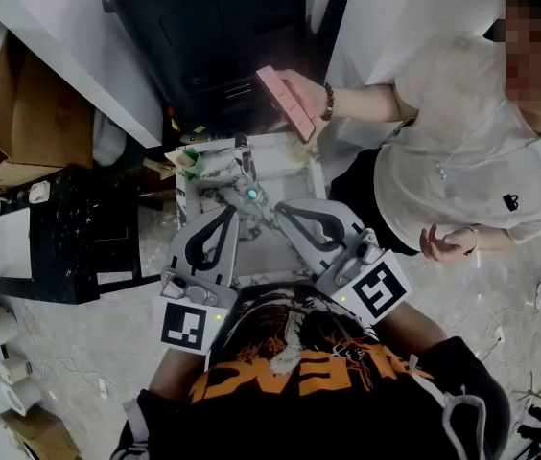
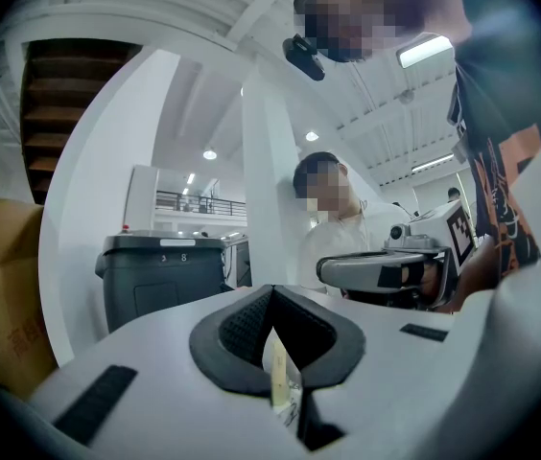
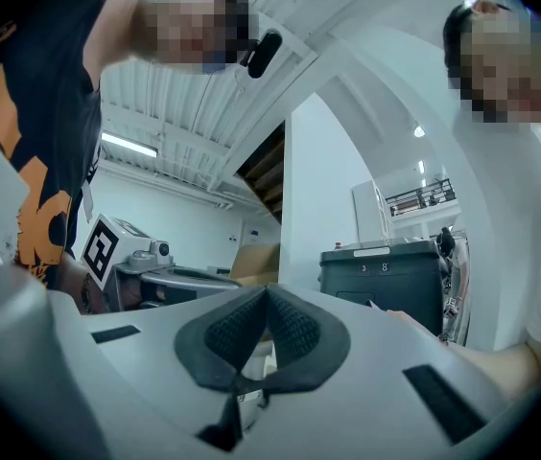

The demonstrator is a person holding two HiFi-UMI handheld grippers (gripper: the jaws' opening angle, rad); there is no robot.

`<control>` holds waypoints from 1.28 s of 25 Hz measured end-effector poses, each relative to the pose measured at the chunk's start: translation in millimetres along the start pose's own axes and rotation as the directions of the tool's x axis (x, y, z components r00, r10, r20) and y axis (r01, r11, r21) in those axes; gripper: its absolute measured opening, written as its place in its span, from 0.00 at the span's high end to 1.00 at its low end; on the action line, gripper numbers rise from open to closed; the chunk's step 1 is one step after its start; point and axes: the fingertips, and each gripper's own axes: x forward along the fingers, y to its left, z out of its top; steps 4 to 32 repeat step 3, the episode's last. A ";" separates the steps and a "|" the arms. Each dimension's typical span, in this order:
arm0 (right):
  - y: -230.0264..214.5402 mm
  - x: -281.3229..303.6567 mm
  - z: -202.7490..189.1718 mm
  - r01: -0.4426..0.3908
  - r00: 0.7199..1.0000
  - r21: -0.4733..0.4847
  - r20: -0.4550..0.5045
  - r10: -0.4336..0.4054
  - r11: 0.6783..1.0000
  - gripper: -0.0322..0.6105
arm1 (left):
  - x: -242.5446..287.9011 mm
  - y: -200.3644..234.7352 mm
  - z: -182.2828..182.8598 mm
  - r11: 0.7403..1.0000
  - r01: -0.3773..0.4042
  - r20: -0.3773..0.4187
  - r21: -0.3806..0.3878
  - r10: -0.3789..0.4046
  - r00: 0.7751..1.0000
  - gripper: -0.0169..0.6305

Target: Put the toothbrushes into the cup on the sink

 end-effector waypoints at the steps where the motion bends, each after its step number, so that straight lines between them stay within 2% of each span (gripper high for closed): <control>1: 0.0 -0.3 0.0 0.000 1.000 0.000 0.000 0.000 1.000 0.93 | 0.3 -0.5 0.2 1.000 0.001 0.001 0.000 -0.001 1.000 0.94; 32: -0.2 -1.0 -0.2 0.000 1.000 -0.001 0.000 0.000 1.000 0.93 | 0.9 -1.5 0.4 1.000 0.002 0.003 0.001 -0.002 1.000 0.94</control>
